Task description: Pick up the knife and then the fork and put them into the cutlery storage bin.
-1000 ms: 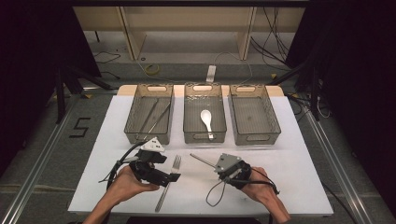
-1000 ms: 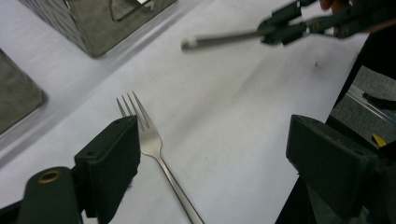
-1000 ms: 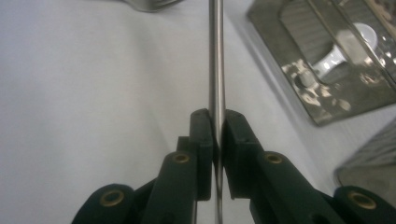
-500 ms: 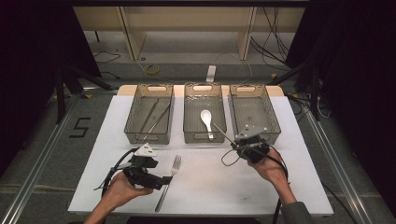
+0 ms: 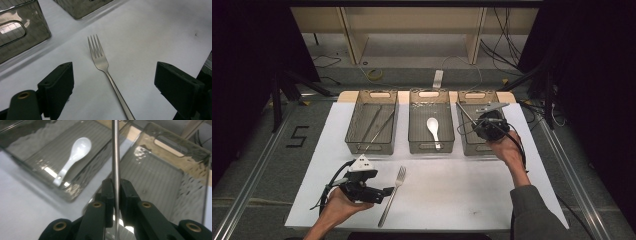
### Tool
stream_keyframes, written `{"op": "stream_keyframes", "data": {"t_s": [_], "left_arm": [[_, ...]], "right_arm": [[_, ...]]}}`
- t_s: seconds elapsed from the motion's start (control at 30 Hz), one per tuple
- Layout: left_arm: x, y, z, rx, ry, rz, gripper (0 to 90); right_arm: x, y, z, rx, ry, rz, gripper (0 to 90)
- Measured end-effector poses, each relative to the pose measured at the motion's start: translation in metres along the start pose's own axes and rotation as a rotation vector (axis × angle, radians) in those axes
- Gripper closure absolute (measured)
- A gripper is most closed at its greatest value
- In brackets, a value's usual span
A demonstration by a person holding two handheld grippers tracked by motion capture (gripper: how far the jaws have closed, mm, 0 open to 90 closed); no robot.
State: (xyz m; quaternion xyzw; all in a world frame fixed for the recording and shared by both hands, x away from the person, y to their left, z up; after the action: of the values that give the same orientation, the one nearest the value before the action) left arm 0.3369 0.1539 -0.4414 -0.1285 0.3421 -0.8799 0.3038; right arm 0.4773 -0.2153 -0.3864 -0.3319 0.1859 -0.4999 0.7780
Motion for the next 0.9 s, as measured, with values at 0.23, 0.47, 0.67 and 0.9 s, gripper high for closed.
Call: {"op": "stream_keyframes", "data": {"t_s": [0.23,0.47,0.67,0.9], "left_arm": [[0.001,0.000,0.000,-0.003,0.007,-0.004,15.4],[0.002,0.001,0.001,-0.007,0.020,0.005,15.5],[0.003,0.001,0.001,-0.007,0.020,0.005,15.5],[0.003,0.001,0.001,-0.008,0.025,0.002,15.5]], "right_arm": [[0.015,0.015,0.012,-0.022,0.041,-0.037,83.6],[0.030,0.030,0.020,-0.041,0.088,-0.069,83.5],[0.034,0.040,0.024,-0.061,0.120,-0.083,83.5],[0.037,0.056,0.032,-0.092,0.146,-0.103,83.4]]}}
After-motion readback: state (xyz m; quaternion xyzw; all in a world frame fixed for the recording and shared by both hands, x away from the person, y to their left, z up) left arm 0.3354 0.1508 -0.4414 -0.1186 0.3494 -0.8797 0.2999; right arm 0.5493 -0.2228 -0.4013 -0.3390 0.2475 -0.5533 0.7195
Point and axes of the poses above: each handheld gripper's, and its own axes: y roughly forward along the jaws, z roughly out of its top, x roughly to its right, the point moved 2 cm from there along y, roughly forward along the jaws, and after that the axes turned 10 degrees about y, right-handed, at the moved point
